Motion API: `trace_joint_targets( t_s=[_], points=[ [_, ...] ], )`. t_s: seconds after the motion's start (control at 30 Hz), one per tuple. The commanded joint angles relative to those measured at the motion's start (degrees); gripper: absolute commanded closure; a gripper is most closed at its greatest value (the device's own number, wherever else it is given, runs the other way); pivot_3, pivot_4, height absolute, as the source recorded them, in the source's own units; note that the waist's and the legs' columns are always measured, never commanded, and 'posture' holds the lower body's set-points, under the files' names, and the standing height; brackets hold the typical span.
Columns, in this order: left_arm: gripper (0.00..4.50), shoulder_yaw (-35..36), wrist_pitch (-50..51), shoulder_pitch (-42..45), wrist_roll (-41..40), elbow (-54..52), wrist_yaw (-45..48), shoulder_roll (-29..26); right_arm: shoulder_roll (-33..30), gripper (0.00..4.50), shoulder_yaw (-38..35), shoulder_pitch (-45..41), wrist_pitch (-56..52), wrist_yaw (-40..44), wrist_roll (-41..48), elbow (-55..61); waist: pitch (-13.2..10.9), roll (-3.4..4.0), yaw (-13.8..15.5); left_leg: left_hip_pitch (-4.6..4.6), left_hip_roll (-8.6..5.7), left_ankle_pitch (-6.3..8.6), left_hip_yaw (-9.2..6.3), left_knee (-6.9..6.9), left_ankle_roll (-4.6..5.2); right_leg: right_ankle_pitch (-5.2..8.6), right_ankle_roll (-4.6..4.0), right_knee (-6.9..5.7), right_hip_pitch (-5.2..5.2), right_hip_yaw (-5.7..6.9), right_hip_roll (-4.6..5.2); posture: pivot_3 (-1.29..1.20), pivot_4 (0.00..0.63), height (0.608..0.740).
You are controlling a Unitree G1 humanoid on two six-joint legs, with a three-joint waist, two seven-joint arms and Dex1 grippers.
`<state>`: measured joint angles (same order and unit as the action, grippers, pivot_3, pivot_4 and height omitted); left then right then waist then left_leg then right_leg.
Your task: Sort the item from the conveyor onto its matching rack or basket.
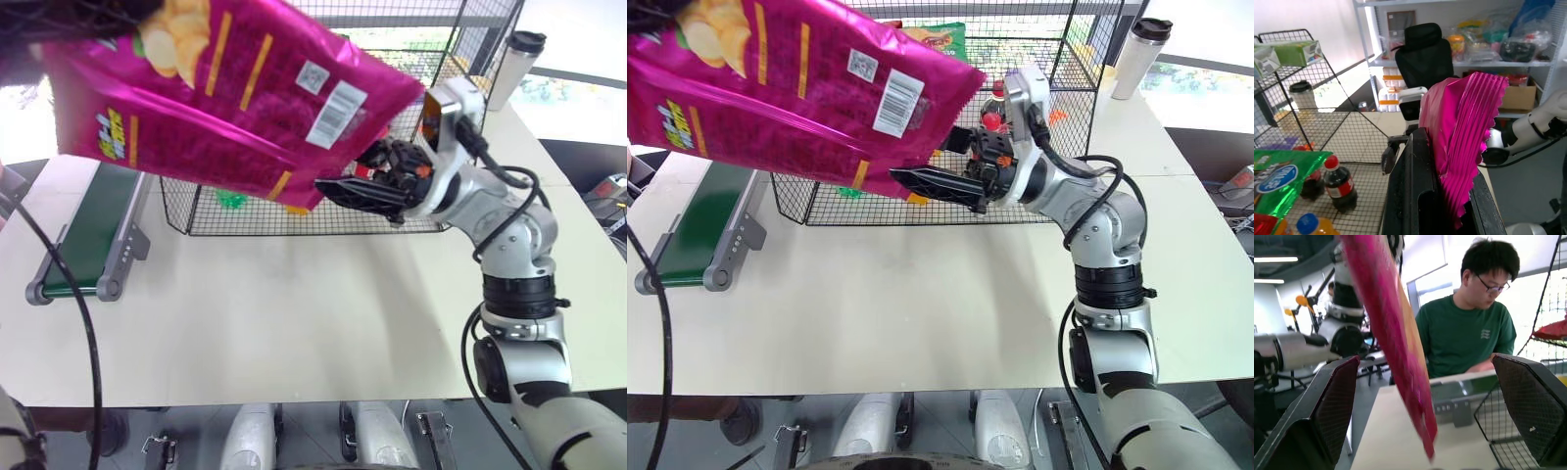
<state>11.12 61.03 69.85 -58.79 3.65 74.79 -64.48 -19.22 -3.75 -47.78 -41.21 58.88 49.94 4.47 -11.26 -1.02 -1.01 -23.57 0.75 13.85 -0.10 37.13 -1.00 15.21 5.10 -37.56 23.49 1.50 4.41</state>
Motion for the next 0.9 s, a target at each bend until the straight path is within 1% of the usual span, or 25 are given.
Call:
trace_joint_targets(
  t_s=[0.03,0.07,0.17,0.23,0.27,0.43,0.53,0.6,0.73,0.77,0.9],
  points=[
    [4.5,2.6,0.0,0.18,-0.63,-1.2,-0.39,-0.42,1.01,0.92,-1.14,-1.41,0.09,-1.18,2.32,1.99,0.0,0.0,0.02,0.0,0.0,0.0,-0.01,0.0,0.0,0.0,0.0,0.0,0.0,0.0,0.0,0.0,0.15,0.74],
    [4.5,2.69,0.03,0.0,-0.62,-1.27,-0.48,-0.37,1.41,1.35,-1.36,-1.34,-0.07,-1.55,2.97,2.31,0.0,0.0,0.07,0.0,0.0,0.0,-0.01,0.0,0.0,0.0,0.0,0.01,0.0,-0.01,0.01,0.0,0.15,0.74],
    [4.5,2.87,-0.11,-0.75,-0.36,-1.73,-0.66,-0.3,1.71,2.97,-1.43,-1.14,-0.83,-2.24,4.6,3.38,0.0,0.0,0.16,0.0,-0.01,0.0,-0.03,-0.01,0.0,0.0,0.0,0.02,-0.01,0.0,0.02,0.0,0.15,0.74],
    [4.5,3.07,-0.16,-1.08,-0.33,-1.96,-1.0,-0.07,1.48,3.91,-1.25,-0.96,-1.35,-2.45,5.17,3.87,0.0,0.0,0.18,0.0,-0.01,0.0,-0.03,0.0,0.0,0.0,0.0,0.01,-0.02,0.0,0.02,0.0,0.15,0.74],
    [4.5,3.16,-0.18,-1.24,-0.35,-2.03,-1.12,-0.02,1.41,4.47,-1.28,-0.9,-1.6,-2.6,5.49,4.0,0.0,0.0,0.17,0.0,-0.01,0.0,-0.04,0.0,0.0,0.0,0.0,0.01,-0.02,0.0,0.02,0.0,0.15,0.74],
    [4.5,3.05,-1.13,-2.01,0.78,-1.21,-1.06,-0.37,0.11,4.47,-1.48,-0.86,-2.67,-2.54,6.48,4.63,0.0,0.0,0.15,0.0,-0.01,0.0,-0.05,0.0,0.0,0.0,0.0,0.01,-0.01,0.0,0.02,0.0,0.15,0.74],
    [3.65,1.9,-2.0,-2.42,3.46,0.26,-1.58,-1.04,-1.22,4.5,-1.96,-0.75,-3.51,-2.58,7.43,5.27,0.0,0.0,0.15,0.0,-0.01,0.0,-0.05,0.0,0.0,0.0,0.0,0.01,-0.01,0.0,0.02,0.0,0.15,0.74],
    [2.77,1.62,-2.51,-2.6,4.6,0.94,-1.38,-1.1,-1.81,4.5,-2.09,-0.67,-3.8,-2.75,7.62,5.59,0.0,0.0,0.15,0.0,-0.04,0.0,-0.04,0.0,0.0,0.0,0.0,0.01,-0.01,0.0,0.01,0.0,0.15,0.74],
    [0.97,4.02,-4.88,-3.95,6.83,2.97,-2.97,-1.38,-4.23,4.5,-2.97,0.0,-4.97,-4.28,7.67,7.78,0.0,0.0,0.17,0.0,-0.03,0.0,-0.04,-0.01,0.0,0.0,0.0,0.01,-0.02,0.0,0.02,0.0,0.15,0.74],
    [0.63,4.56,-5.07,-4.58,7.1,3.12,-3.03,-1.93,-4.95,4.5,-3.36,0.19,-5.15,-5.0,7.54,8.21,0.0,0.0,0.18,0.0,-0.02,0.0,-0.04,-0.01,0.0,0.0,0.0,0.01,-0.01,0.01,0.02,0.0,0.15,0.74],
    [0.63,9.01,-4.03,-7.33,5.64,2.58,-4.72,-3.08,-8.97,4.5,-5.22,1.63,-6.7,-7.45,7.76,10.32,0.0,-0.01,0.17,-0.01,-0.01,0.0,-0.04,-0.01,0.0,0.0,0.0,0.02,0.0,0.0,0.03,0.0,0.15,0.74]
  ],
)
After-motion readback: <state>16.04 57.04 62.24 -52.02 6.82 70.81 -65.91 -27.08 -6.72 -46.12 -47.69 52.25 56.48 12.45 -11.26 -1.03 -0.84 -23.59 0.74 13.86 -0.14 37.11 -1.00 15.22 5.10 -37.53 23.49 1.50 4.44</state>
